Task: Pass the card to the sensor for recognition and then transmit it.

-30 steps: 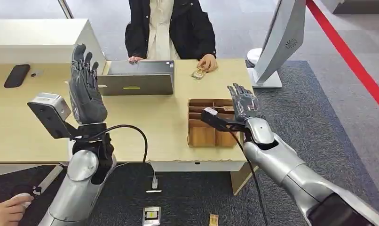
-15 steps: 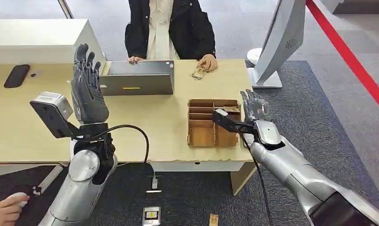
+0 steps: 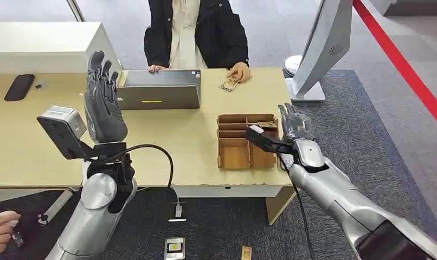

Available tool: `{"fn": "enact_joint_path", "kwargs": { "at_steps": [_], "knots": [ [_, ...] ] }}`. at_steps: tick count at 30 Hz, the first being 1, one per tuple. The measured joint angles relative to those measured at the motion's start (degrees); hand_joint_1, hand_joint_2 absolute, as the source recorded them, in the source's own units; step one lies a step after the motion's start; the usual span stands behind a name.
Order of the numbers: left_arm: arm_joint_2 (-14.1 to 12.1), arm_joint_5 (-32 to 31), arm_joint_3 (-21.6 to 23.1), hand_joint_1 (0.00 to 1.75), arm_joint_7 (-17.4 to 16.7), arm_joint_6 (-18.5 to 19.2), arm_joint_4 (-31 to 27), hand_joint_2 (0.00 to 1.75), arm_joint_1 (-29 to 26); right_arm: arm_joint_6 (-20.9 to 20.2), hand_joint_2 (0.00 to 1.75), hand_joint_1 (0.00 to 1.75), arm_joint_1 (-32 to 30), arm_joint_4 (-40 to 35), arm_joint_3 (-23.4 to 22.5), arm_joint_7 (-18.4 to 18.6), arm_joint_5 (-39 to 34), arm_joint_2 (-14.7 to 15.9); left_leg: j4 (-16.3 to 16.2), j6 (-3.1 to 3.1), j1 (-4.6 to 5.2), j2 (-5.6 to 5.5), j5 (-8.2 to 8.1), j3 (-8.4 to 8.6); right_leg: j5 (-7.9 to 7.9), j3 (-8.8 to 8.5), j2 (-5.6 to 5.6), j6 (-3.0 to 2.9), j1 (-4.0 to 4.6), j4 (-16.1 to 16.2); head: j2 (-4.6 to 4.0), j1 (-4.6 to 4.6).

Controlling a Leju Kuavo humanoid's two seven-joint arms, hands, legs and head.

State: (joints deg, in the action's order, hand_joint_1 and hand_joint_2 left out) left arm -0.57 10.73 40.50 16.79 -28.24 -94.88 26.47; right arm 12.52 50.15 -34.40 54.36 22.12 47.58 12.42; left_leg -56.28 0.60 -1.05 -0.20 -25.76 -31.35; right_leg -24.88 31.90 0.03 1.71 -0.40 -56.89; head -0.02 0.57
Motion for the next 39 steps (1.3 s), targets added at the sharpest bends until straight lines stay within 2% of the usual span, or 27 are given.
{"fn": "enact_joint_path", "kwargs": {
  "at_steps": [11, 18, 38, 39],
  "knots": [
    [0.0, 0.2, 0.4, 0.00, 0.1, 0.0, 0.0, 0.00, 0.0, 0.3, 1.75, 0.00, 0.4, -0.4, 0.0, 0.0, 0.2, -0.9, 0.0, 0.00, 0.00, 0.00, 0.00, 0.00, 0.00, 0.00, 0.00, 0.00, 0.00, 0.0, 0.00, 0.00],
    [0.0, 0.5, 0.4, 0.00, 0.7, 0.0, 0.3, 0.00, 0.0, 1.4, 1.75, 0.00, 0.6, -1.6, 0.1, -1.3, 0.3, -1.3, 0.0, 0.00, 0.00, 0.01, 0.00, 0.01, 0.00, 0.00, 0.00, 0.00, 0.00, 0.0, 0.00, -0.02],
    [0.8, 1.0, 0.4, 0.00, 1.0, 0.7, 1.0, 0.00, 0.4, -0.2, 1.75, 0.02, 0.7, -3.8, 0.7, -1.0, -0.4, -1.0, 0.0, 0.00, 0.00, 0.01, 0.00, 0.02, 0.00, 0.01, 0.00, 0.00, 0.00, 0.0, 0.00, -0.02],
    [0.8, 1.0, 0.4, 0.00, 1.0, 0.7, 1.0, 0.00, 0.4, -0.3, 1.75, 1.61, 0.7, -3.8, 0.7, -1.0, -0.4, -1.0, 0.0, 0.00, 0.00, 0.01, 0.00, 0.02, 0.00, 0.01, 0.00, 0.00, 0.00, 0.0, 0.00, 0.00]
  ]
}}
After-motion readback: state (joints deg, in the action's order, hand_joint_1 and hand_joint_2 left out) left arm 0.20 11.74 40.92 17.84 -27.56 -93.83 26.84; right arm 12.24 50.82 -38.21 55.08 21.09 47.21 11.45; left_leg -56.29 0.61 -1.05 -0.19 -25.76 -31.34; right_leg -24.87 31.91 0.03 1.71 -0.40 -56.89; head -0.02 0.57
